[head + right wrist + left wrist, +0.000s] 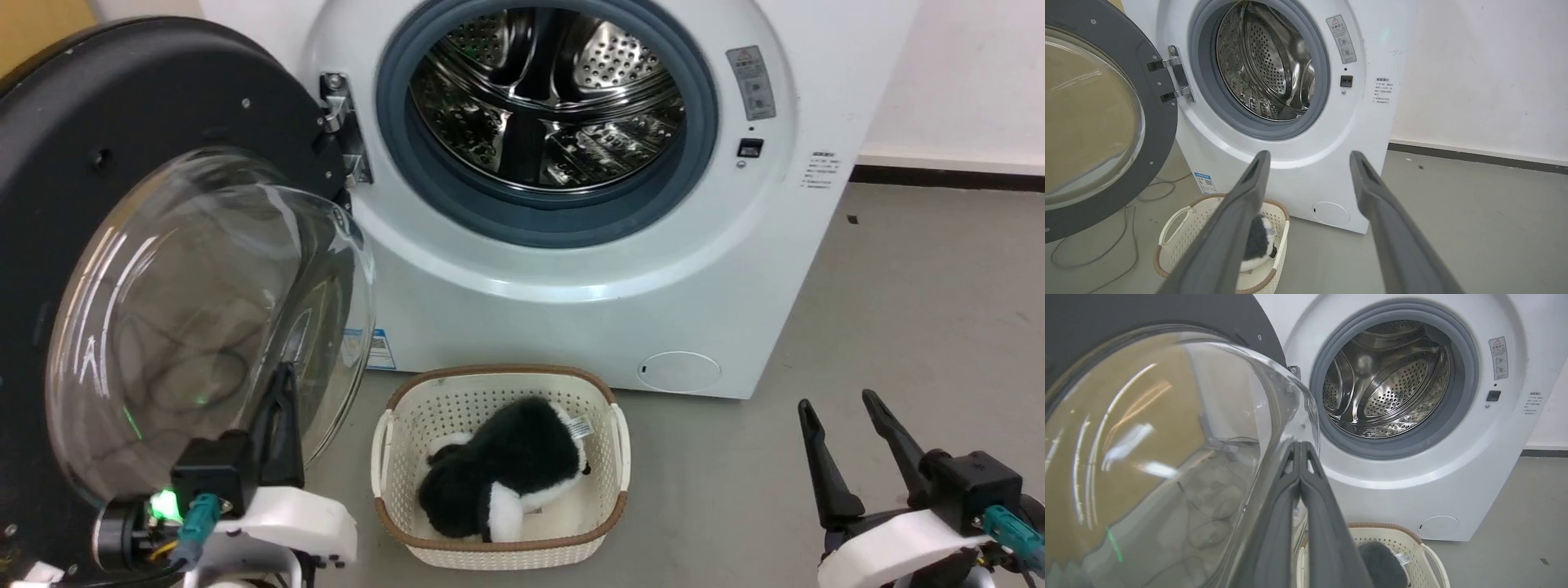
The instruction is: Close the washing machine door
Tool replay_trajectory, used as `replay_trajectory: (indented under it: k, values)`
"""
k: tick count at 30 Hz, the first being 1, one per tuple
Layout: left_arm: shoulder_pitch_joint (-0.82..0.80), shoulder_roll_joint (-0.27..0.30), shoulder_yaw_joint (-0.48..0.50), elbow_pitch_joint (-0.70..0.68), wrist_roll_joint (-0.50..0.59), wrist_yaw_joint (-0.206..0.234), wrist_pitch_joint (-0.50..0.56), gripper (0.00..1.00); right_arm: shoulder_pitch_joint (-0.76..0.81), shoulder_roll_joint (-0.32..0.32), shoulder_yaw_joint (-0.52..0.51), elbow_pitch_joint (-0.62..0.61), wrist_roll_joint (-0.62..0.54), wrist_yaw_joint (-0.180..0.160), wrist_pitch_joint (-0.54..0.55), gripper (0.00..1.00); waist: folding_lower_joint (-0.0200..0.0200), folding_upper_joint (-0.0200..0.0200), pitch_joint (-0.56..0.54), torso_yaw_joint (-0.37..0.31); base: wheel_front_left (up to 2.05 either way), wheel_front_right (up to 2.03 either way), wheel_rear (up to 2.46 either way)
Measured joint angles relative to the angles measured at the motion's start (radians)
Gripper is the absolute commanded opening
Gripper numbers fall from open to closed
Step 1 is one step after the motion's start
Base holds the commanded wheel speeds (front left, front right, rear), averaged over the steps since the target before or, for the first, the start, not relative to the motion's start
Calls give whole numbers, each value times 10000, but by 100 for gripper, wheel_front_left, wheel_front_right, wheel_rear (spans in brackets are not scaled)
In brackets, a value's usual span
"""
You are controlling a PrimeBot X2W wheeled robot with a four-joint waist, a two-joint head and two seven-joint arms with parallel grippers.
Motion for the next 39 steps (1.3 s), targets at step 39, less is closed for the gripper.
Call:
replay_trajectory:
  k: [39]
  values:
    - [-3908,1471,3191,86,-2738,-980,-334,0,3,0,-836,988,1120,0,-794,100,0,0,507,2361,0,0,0]
